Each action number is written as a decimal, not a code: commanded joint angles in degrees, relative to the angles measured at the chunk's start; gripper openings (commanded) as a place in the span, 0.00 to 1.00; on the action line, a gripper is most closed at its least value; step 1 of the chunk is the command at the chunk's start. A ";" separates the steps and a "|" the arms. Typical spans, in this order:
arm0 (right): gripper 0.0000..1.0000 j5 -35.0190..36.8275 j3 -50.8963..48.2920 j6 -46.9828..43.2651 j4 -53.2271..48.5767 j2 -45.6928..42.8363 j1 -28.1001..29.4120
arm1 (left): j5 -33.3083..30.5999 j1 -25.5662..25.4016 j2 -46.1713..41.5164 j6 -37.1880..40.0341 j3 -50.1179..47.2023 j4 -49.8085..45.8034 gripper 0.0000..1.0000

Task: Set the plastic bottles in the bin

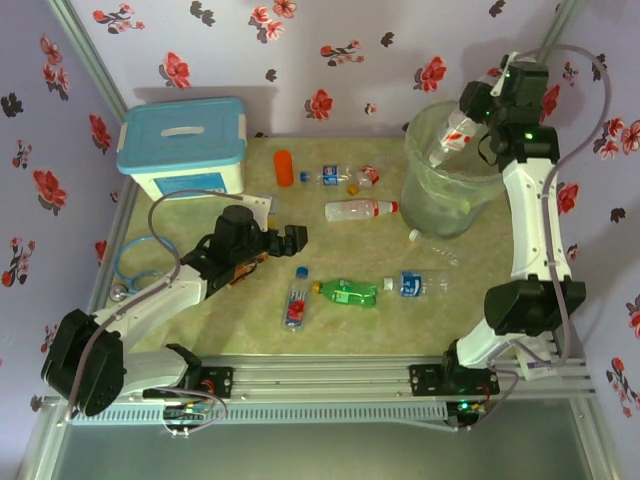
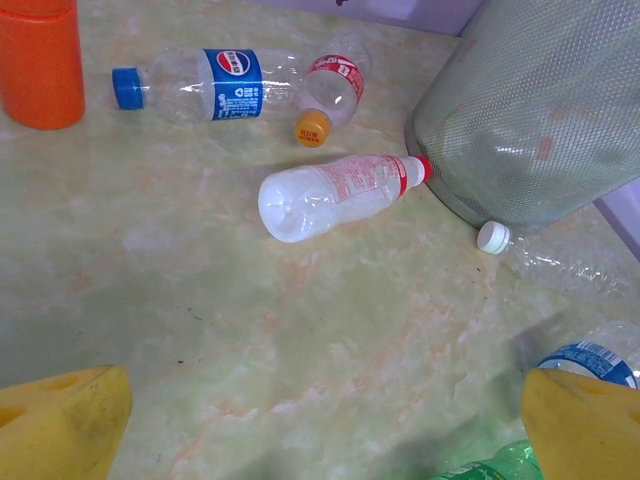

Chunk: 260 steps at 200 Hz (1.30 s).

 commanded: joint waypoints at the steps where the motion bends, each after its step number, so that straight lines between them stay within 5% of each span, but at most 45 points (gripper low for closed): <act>1: 0.37 -2.36 1.04 -2.33 -2.85 1.45 0.96 | -1.01 0.65 -0.83 -0.83 -0.16 0.19 1.00; 105: 0.37 -4.17 -11.45 -0.22 4.28 5.76 2.24 | -1.23 1.27 -0.75 -0.93 -1.24 0.28 1.00; 200: 0.40 -2.89 -12.61 -2.14 -1.00 11.97 4.09 | -1.43 1.67 0.26 -1.24 -1.88 0.97 1.00; 260: 0.74 -5.19 -8.55 -3.71 -4.84 11.72 4.49 | -1.42 2.07 0.18 -1.22 -2.23 0.95 1.00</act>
